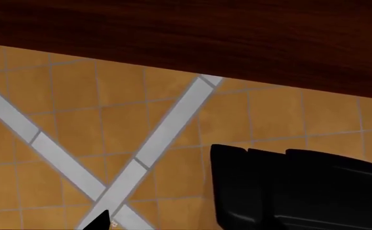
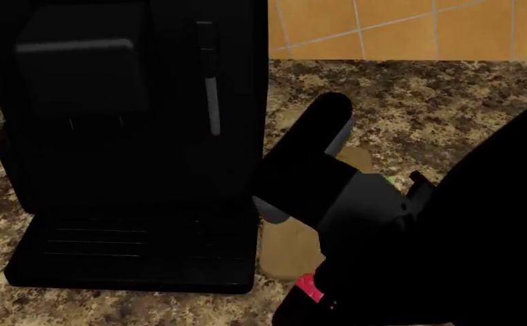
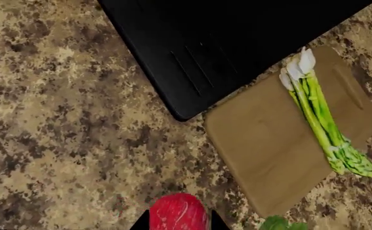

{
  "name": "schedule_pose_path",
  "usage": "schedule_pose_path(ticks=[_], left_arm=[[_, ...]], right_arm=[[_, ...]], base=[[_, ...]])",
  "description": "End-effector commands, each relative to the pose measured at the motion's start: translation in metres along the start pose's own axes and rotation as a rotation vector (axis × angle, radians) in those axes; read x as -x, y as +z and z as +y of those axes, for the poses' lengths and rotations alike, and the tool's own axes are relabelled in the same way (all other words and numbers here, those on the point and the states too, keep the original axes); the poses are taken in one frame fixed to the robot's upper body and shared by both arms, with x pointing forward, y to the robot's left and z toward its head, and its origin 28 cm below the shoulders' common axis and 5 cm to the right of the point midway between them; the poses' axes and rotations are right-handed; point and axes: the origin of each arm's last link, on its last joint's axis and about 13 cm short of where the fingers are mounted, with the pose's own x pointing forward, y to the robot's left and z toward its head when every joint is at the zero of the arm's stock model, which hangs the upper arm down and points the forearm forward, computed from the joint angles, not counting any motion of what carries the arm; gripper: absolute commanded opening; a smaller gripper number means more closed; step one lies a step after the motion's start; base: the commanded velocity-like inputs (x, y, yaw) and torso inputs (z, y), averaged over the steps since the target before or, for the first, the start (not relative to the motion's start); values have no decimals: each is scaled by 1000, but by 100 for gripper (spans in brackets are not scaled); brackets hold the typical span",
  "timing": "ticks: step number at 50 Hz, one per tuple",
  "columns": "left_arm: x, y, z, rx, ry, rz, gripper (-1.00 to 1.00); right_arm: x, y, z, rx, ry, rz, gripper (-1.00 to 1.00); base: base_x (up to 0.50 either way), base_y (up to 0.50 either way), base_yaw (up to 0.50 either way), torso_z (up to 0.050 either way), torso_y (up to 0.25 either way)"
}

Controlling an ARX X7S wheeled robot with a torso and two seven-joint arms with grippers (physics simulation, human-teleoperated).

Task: Clear the non-vegetable object off the cutting board and place the vegetables onto it.

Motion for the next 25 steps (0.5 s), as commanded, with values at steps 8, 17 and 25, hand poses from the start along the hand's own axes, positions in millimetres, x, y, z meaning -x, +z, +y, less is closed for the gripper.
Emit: schedule_pose_path(ticks=[8, 17, 25], left_arm=[[0, -1, 0, -4, 4, 2, 100], [-2, 1, 1, -6, 6, -3, 100], [-2, 2, 1, -6, 8, -4, 100]], right_arm=[[-6, 3, -42, -59, -136, -78, -100], [-22, 5, -59, -71, -149, -100, -100], [-52, 11, -74, -83, -117, -147, -100]], base=[[0, 0, 0, 0, 0], [0, 0, 0, 0, 0], [0, 0, 0, 0, 0]])
